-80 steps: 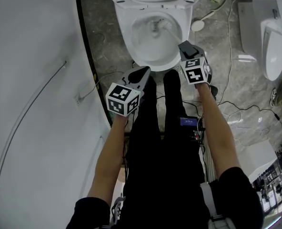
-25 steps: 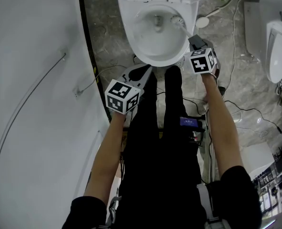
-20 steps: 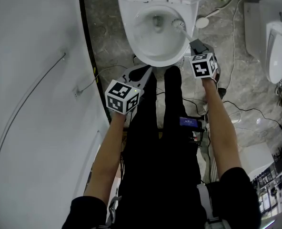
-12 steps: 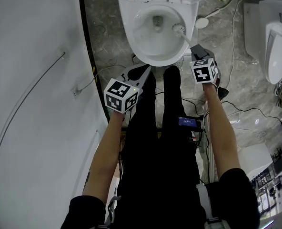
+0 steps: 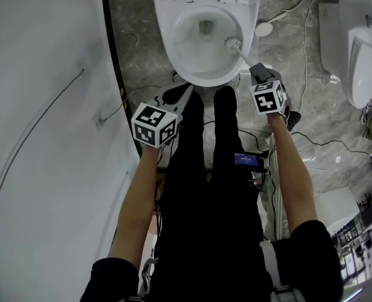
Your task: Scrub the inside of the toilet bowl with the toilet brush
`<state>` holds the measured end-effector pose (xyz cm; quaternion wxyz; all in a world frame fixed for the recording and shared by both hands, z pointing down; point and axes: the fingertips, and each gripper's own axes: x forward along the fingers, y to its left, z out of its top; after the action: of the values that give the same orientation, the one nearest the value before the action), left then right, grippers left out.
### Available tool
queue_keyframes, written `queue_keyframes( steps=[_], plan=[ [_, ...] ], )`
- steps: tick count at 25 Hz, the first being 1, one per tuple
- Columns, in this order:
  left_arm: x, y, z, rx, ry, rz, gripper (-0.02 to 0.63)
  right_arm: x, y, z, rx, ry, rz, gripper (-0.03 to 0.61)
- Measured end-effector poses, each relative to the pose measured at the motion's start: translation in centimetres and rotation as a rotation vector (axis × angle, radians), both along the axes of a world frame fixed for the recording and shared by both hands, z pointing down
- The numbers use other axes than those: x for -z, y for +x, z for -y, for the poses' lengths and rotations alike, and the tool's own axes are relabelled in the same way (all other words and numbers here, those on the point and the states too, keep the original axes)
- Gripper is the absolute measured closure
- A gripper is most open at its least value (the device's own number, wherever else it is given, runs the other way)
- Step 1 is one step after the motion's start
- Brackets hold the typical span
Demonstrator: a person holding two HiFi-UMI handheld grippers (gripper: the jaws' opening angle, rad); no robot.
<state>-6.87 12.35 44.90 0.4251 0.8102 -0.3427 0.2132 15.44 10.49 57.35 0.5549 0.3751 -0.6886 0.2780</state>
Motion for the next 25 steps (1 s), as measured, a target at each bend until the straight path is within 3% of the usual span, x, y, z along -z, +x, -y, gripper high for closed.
queue_keyframes(
  steps=[25],
  plan=[
    [-0.4, -0.7, -0.4, 0.016, -0.007, 0.002, 0.607, -0.2, -1.0, -3.9, 0.028, -0.21, 0.068, 0.428]
  ],
)
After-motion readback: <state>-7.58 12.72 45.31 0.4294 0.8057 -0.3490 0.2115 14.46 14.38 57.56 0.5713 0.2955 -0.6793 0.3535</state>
